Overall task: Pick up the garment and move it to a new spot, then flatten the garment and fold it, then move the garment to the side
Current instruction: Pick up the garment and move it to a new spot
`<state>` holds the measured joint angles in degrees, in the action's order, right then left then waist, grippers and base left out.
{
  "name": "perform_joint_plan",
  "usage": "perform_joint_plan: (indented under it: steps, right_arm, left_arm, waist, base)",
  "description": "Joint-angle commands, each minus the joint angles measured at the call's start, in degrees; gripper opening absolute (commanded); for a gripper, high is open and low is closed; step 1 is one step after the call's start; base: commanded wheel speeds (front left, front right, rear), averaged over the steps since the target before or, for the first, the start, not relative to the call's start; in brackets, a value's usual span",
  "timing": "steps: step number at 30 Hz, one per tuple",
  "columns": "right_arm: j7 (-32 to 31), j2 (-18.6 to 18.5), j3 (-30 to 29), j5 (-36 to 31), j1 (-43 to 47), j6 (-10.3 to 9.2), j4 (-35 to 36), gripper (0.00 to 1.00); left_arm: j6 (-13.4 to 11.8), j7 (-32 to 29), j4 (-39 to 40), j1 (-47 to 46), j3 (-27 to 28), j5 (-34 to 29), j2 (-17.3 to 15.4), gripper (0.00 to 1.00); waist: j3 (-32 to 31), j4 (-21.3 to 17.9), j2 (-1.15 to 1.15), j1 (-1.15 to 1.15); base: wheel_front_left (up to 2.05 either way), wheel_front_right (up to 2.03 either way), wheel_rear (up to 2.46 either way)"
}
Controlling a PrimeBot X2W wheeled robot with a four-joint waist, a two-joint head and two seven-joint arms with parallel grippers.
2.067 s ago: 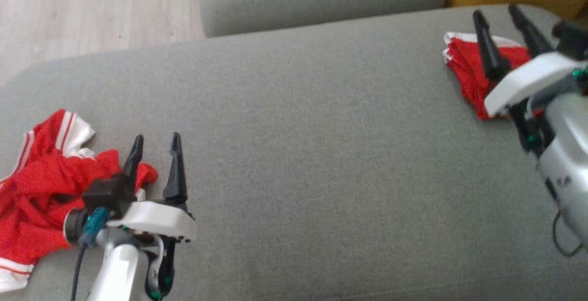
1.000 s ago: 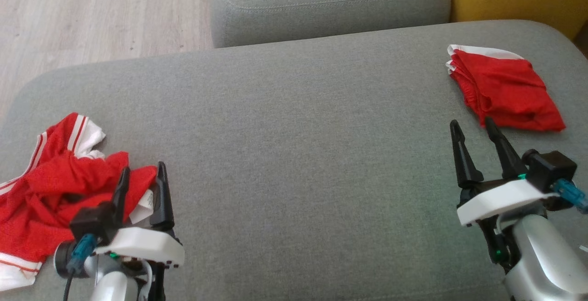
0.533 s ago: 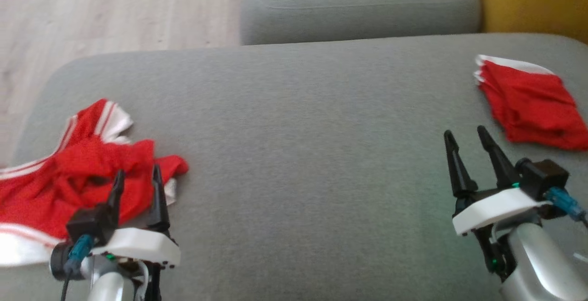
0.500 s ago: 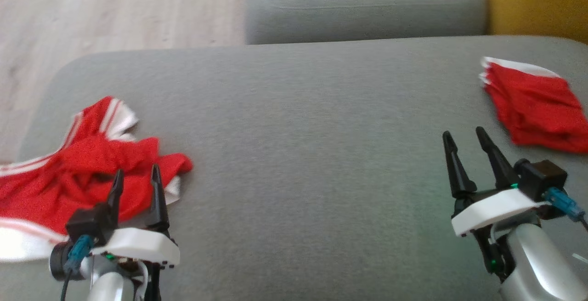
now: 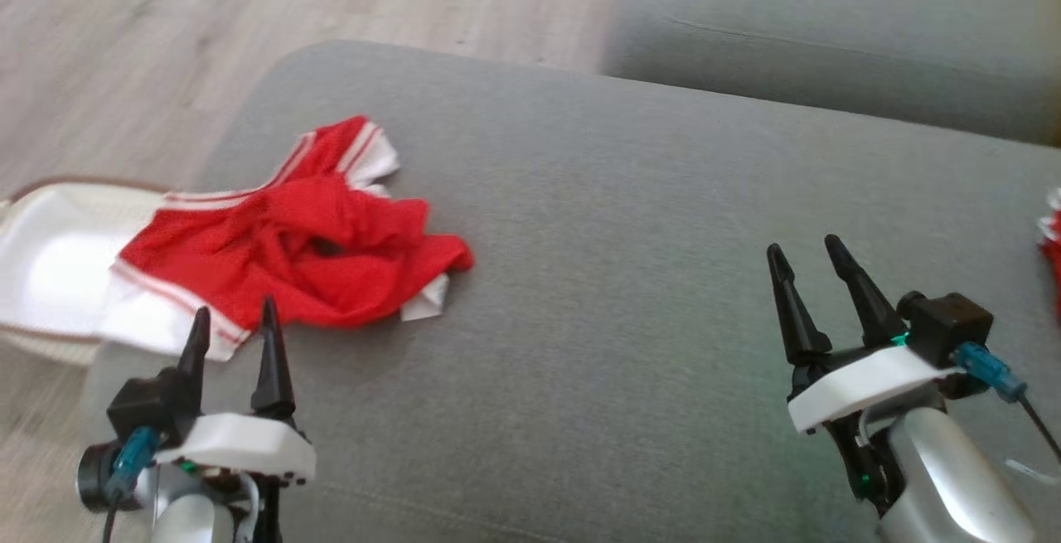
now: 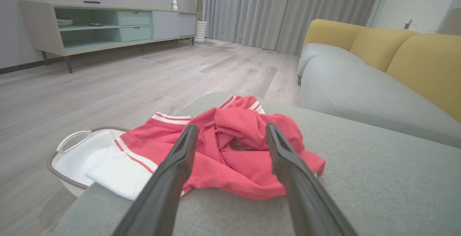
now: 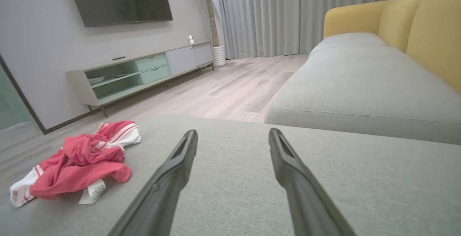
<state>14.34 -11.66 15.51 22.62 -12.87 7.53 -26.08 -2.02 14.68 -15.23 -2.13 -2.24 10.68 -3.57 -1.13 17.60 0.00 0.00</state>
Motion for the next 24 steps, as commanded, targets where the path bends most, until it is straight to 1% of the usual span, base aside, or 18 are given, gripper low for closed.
perform_joint_plan:
  steps: [1,7,11,14,18,21,24]
  right_arm:
    - [0.37,-0.27,0.76,0.11,-1.21,-0.04,1.99,1.00]
    - [0.47,-0.06,1.05,0.02,-1.32,-0.04,2.15,1.00]
    - [0.50,-0.20,1.64,0.17,-1.55,-0.04,2.29,1.00]
    - [0.50,-0.54,1.92,0.48,-1.66,-0.04,2.43,1.00]
    - [0.38,-1.07,2.23,0.94,-2.11,-0.04,2.78,1.00]
    - [0.23,-1.55,2.37,1.38,-2.60,-0.04,2.94,1.00]
    - [0.07,-1.91,2.61,1.62,-3.29,-0.04,3.28,1.00]
  left_arm:
    - [-0.16,0.17,2.04,-1.30,2.33,0.09,-1.13,1.00]
    - [-0.49,-0.30,2.96,-1.18,2.08,0.38,-1.24,1.00]
    - [-0.79,-1.02,3.93,-1.35,2.30,1.00,-1.26,1.00]
    - [-0.56,-2.72,5.16,-2.38,2.48,2.17,-1.29,1.00]
    - [0.16,-7.64,7.06,-6.42,3.07,3.56,-2.98,1.00]
    - [0.62,-14.36,7.20,-10.89,3.82,5.25,-4.79,1.00]
    - [-0.28,-20.63,6.21,-16.26,5.33,6.50,-6.81,1.00]
  waist:
    - [0.07,2.12,0.00,0.00]
    - [0.32,3.28,0.00,0.00]
    - [0.84,2.93,0.00,0.00]
    - [1.63,2.44,0.00,0.00]
    - [3.00,1.49,0.00,0.00]
    - [4.21,0.39,0.00,0.00]
    - [5.80,-1.36,0.00,0.00]
  base:
    - [0.00,0.00,0.00]
    - [0.00,0.00,0.00]
    - [0.00,0.00,0.00]
    - [0.00,0.00,0.00]
    - [0.00,0.00,0.00]
    - [0.00,0.00,0.00]
    - [0.00,0.00,0.00]
